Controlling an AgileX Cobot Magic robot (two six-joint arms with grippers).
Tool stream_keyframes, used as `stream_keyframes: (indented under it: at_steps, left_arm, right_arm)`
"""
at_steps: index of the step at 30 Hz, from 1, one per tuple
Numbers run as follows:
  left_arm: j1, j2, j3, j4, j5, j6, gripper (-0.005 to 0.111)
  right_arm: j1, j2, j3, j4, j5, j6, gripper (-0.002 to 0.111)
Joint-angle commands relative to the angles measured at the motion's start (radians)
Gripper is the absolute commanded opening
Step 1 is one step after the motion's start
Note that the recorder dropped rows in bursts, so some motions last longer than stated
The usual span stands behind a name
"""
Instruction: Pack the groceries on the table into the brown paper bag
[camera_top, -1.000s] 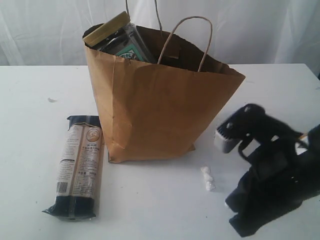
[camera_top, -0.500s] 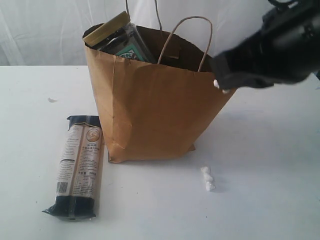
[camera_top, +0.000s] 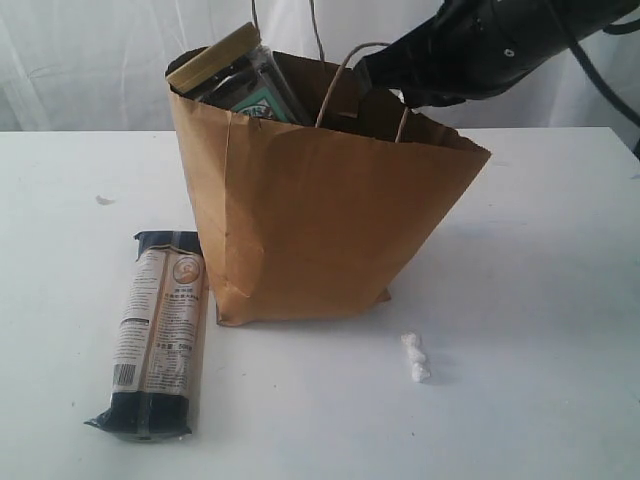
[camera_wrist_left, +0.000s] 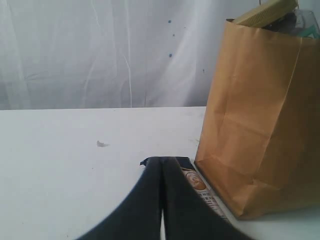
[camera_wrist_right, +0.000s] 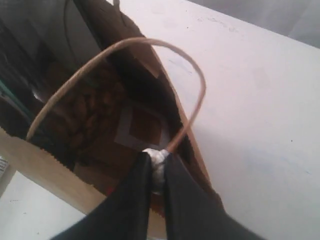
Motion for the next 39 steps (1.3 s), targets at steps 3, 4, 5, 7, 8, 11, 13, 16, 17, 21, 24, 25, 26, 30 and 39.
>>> stream_keyframes:
  at_steps: [3, 4, 5, 7, 8, 11, 13, 16, 17, 21, 24, 25, 26, 30, 39]
  left_arm:
    - [0.001, -0.003, 0.003, 0.009, -0.006, 0.000, 0.000]
    - [0.001, -0.003, 0.003, 0.009, -0.006, 0.000, 0.000]
    - [0.001, -0.003, 0.003, 0.009, -0.006, 0.000, 0.000]
    - [0.001, -0.003, 0.003, 0.009, -0.006, 0.000, 0.000]
    - [0.001, -0.003, 0.003, 0.009, -0.006, 0.000, 0.000]
    - [0.001, -0.003, 0.003, 0.009, -0.006, 0.000, 0.000]
    - [0.001, -0.003, 0.003, 0.009, -0.006, 0.000, 0.000]
    - [0.001, -0.003, 0.003, 0.009, -0.006, 0.000, 0.000]
    - [0.001, -0.003, 0.003, 0.009, -0.006, 0.000, 0.000]
    - [0.001, -0.003, 0.003, 0.009, -0.006, 0.000, 0.000]
    - [0.001, -0.003, 0.003, 0.009, -0.006, 0.000, 0.000]
    - [0.001, -0.003, 0.003, 0.009, -0.006, 0.000, 0.000]
    - [0.001, -0.003, 0.003, 0.009, -0.006, 0.000, 0.000]
    - [0.001, -0.003, 0.003, 0.009, -0.006, 0.000, 0.000]
    - [0.001, -0.003, 0.003, 0.009, -0.006, 0.000, 0.000]
  right_arm:
    - [-0.002, 0.001, -0.006, -0.137, 0.051, 0.076, 0.000]
    - [-0.002, 0.003, -0.006, -0.135, 0.051, 0.078, 0.000]
    - [-0.002, 0.006, -0.006, -0.127, 0.046, 0.078, 0.000]
    - [-0.002, 0.009, -0.006, -0.111, 0.029, 0.068, 0.000]
    - [-0.002, 0.014, -0.006, -0.107, 0.013, 0.068, 0.000]
    - [-0.002, 0.025, -0.006, -0.092, -0.015, 0.068, 0.000]
    - [-0.002, 0.034, -0.006, -0.079, -0.020, 0.068, 0.000]
    - [-0.002, 0.039, -0.006, -0.073, -0.017, 0.068, 0.002]
    - [-0.002, 0.039, -0.006, -0.065, -0.017, 0.068, 0.004]
    - [-0.002, 0.039, -0.006, -0.024, -0.013, 0.068, 0.016]
    - [-0.002, 0.039, -0.006, -0.024, -0.005, 0.068, 0.023]
    - [-0.002, 0.039, -0.006, -0.024, -0.003, 0.068, 0.025]
    - [-0.002, 0.039, -0.006, -0.024, 0.003, 0.068, 0.026]
    - [-0.002, 0.021, -0.006, -0.028, 0.025, 0.068, 0.026]
    - [0.000, -0.302, 0.045, -0.115, 0.021, 0.078, 0.000]
